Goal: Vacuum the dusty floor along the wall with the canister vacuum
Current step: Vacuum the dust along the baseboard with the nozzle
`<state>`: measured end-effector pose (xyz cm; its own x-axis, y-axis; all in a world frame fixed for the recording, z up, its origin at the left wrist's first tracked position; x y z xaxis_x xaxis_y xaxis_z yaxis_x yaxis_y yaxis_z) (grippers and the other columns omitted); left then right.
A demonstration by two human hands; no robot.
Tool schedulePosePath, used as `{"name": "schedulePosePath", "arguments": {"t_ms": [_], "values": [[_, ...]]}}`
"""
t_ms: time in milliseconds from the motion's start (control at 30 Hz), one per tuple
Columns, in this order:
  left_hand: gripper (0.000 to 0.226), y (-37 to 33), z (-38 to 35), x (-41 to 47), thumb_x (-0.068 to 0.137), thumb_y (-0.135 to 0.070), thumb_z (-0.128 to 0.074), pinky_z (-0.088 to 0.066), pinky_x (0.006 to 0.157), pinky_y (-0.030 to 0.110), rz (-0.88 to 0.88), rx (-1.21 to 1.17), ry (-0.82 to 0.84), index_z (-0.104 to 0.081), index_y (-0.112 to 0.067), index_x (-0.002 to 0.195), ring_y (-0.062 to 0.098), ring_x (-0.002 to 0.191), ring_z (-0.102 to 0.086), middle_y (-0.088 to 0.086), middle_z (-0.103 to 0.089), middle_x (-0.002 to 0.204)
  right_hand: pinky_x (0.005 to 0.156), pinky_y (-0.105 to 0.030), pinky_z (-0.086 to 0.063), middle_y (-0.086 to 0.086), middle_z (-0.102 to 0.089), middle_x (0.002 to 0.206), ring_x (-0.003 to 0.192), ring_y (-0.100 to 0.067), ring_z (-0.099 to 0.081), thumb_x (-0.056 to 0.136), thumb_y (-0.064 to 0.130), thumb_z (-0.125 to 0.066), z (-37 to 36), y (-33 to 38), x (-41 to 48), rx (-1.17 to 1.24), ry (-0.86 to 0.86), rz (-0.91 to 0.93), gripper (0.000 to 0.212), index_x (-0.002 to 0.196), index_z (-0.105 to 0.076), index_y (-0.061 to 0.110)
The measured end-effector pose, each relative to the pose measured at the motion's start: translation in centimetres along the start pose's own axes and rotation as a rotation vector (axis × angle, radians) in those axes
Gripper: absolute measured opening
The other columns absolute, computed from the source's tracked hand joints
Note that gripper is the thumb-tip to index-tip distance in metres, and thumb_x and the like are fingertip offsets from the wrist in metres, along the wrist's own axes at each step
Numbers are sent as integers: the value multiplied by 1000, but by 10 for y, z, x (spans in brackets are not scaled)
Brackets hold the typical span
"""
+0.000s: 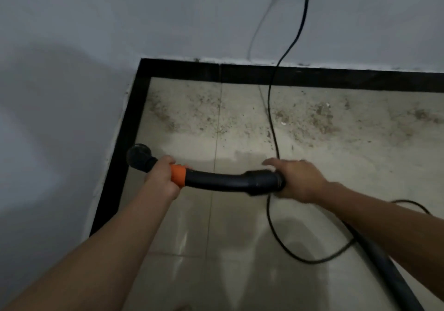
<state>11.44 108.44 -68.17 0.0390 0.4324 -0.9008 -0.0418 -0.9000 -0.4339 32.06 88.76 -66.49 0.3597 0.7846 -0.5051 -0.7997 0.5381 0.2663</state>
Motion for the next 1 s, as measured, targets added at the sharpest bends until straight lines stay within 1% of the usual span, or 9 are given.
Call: {"name": "schedulePosePath", "arguments": {"t_ms": [133, 300, 400, 467, 567, 700, 800, 867, 1000], "values": [[19, -35, 0, 42, 89, 1, -49, -55, 44, 30, -182, 42, 72, -44, -4, 71, 19, 48, -47, 10, -44, 61, 79, -27, -45, 5, -61, 127, 106, -21, -63, 67, 59, -68, -44, 86, 28, 13, 2, 245, 93, 145, -19, 41], [10, -35, -13, 75, 88, -2, -52, -54, 42, 29, -226, 58, 213, -47, -3, 79, 21, 52, -47, 11, -45, 63, 65, -32, -41, 1, -66, 111, 90, -27, -65, 81, 40, -59, -63, 143, 65, 33, -300, 237, 57, 131, -35, 30], [16, -26, -7, 88, 89, -11, -55, -54, 53, 33, -234, 153, 272, -48, -4, 101, 24, 64, -56, 18, -57, 87, 61, -31, -35, -3, -66, 104, 83, -28, -64, 86, 30, -56, -72, 157, 64, 14, -353, 156, 39, 120, -40, 23], [32, -20, 14, 93, 92, -29, -56, -53, 67, 38, -261, 270, 216, -51, -9, 117, 27, 84, -63, 17, -62, 111, 61, -30, -34, -1, -65, 101, 81, -26, -63, 87, 30, -55, -80, 163, 52, 38, -341, 129, 35, 117, -40, 23], [54, -31, 60, 102, 99, -52, -36, -48, 88, 42, -462, 462, 60, -56, -10, 127, 31, 108, -59, 14, -59, 120, 60, -29, -34, 1, -66, 98, 79, -23, -63, 87, 35, -55, -88, 169, 45, 40, -352, 144, 35, 117, -42, 25], [38, -48, 105, 120, 101, -29, -38, -43, 93, 38, -932, 1177, -165, -61, 1, 108, 36, 112, -55, 22, -59, 116, 58, -30, -34, -1, -67, 96, 77, -23, -64, 87, 36, -54, -105, 177, 64, -27, -331, 156, 34, 117, -43, 26], [48, -17, 119, 141, 99, -30, -39, -27, 112, 33, -990, 1626, -227, -40, -4, 139, 29, 138, -30, 18, -32, 149, 57, -30, -35, 1, -67, 95, 77, -23, -64, 87, 37, -54, -107, 181, 79, -27, -338, 136, 33, 116, -43, 26], [58, -2, 120, 146, 99, -33, -34, -14, 118, 35, -1025, 1660, -255, -22, -8, 150, 27, 147, -10, 14, -13, 159, 56, -29, -34, 2, -66, 91, 74, -22, -63, 86, 36, -54, -100, 180, 92, -36, -359, 115, 31, 113, -42, 26], [58, -6, 101, 154, 101, -35, -27, -6, 119, 36, -1114, 1607, -327, -20, -8, 151, 28, 148, -4, 17, -11, 159, 54, -29, -36, 2, -59, 78, 65, -24, -59, 84, 38, -58, -76, 173, 131, -102, -416, 77, 32, 109, -40, 28]]}}
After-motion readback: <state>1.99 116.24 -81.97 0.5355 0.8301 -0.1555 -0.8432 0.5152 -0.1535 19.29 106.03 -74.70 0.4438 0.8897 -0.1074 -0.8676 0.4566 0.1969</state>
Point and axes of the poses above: each hand's wrist, its own x-axis towards the middle knuckle, its own z-axis out of the back of the hand, y = z × x, the point moved 8 cm from there along x, towards the middle knuckle
